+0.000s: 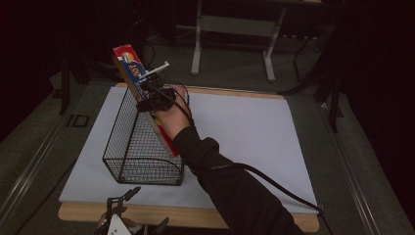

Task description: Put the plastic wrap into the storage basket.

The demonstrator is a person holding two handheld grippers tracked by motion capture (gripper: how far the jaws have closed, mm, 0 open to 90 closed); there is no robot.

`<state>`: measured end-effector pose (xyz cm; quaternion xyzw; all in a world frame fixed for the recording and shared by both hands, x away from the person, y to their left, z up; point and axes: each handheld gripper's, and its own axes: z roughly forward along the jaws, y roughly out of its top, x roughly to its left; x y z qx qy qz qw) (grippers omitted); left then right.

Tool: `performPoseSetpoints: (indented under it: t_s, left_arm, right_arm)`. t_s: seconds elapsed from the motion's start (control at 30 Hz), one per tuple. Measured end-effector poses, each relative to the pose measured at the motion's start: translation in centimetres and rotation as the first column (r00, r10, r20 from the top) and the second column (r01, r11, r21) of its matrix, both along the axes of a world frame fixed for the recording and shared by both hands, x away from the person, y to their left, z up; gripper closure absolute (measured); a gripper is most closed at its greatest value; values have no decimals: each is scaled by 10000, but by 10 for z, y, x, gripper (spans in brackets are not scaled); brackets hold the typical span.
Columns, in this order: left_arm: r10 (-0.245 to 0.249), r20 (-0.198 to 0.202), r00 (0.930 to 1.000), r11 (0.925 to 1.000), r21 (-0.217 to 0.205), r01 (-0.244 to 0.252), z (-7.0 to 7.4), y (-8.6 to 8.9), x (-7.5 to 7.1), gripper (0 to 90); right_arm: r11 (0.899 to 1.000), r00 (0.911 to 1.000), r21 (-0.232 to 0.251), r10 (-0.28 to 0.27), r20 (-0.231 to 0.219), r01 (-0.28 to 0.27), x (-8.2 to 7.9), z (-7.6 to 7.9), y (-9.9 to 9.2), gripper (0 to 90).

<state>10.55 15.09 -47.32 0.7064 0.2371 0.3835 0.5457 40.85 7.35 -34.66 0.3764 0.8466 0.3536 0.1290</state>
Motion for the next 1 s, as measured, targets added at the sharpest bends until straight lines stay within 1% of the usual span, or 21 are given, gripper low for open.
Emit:
performPoseSetpoints:
  t_s: [0.1,0.13,0.2,0.33,0.4,0.5,0.67,0.77,0.83,0.9,0.93,1.0]
  left_arm:
    - [1,3,10000,10000,17,-1,0,0,0,9]
    - [8,9,10000,10000,27,-8,0,0,-1,9]
    - [8,15,10000,10000,38,-8,0,0,-1,10]
    - [-9,15,10000,10000,42,9,0,0,-1,10]
    - [-14,21,10000,10000,58,14,0,0,-1,10]
    - [-3,39,10000,10000,76,2,0,-1,-1,9]
    - [-5,42,10000,10000,93,4,0,-1,-1,10]
    - [-15,56,10000,9999,111,14,0,-1,-1,9]
    - [-22,53,10000,9999,122,22,0,-1,-1,10]
    - [-8,56,10000,9999,128,7,0,-1,-1,10]
    - [5,57,10000,9999,130,-6,0,-1,-1,9]
    - [13,38,10000,9999,124,-13,0,-1,-1,10]
  right_arm:
    - [9992,9998,350,-174,-8,174,-2,-8,5,400]
    - [9990,9997,373,-234,45,232,-3,-11,7,400]
    - [9992,9994,241,-313,152,309,-4,-18,10,399]
    - [9987,9988,171,-480,38,479,-3,-31,12,399]
    - [9982,9982,88,-601,81,600,-2,-37,14,399]
    - [9981,9981,-70,-605,78,606,-3,-47,17,399]
    - [9978,9977,-170,-644,-202,640,-2,-62,21,399]
    - [9970,9975,-369,-683,-167,677,-1,-68,24,398]
    - [9956,9976,-637,-689,-90,682,1,-73,24,397]
    - [9954,9967,-673,-709,-404,680,3,-78,24,396]
    - [9963,9960,-541,-703,-551,673,4,-79,22,396]
    - [9961,9955,-500,-760,-569,732,5,-82,21,396]
